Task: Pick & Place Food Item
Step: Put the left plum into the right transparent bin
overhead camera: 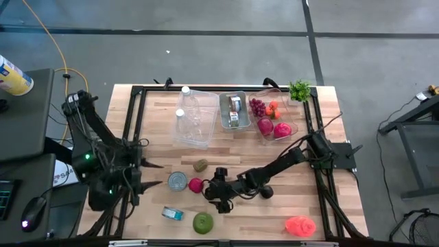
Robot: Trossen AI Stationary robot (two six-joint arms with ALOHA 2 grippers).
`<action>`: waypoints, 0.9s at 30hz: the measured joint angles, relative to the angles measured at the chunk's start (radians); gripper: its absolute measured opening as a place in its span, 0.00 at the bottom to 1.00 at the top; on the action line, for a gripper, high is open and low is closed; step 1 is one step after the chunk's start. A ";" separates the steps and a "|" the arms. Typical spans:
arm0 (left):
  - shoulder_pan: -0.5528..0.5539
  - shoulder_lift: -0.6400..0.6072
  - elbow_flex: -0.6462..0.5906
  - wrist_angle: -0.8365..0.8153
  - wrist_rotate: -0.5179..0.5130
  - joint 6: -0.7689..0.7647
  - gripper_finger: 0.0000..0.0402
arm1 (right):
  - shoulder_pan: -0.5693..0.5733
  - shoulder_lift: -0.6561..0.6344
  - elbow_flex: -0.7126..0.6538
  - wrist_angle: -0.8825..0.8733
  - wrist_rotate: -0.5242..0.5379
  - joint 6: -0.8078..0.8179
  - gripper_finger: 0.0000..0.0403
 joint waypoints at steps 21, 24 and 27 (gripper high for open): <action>-0.025 0.195 -0.007 0.003 -0.017 -0.090 0.55 | -0.005 0.075 0.002 0.013 -0.018 0.029 0.59; -0.025 0.195 -0.007 0.003 -0.008 -0.098 0.55 | -0.005 0.055 0.002 -0.048 -0.009 0.084 0.50; -0.025 0.195 -0.007 0.003 -0.007 -0.133 0.55 | -0.005 0.009 -0.001 -0.160 0.016 0.164 0.50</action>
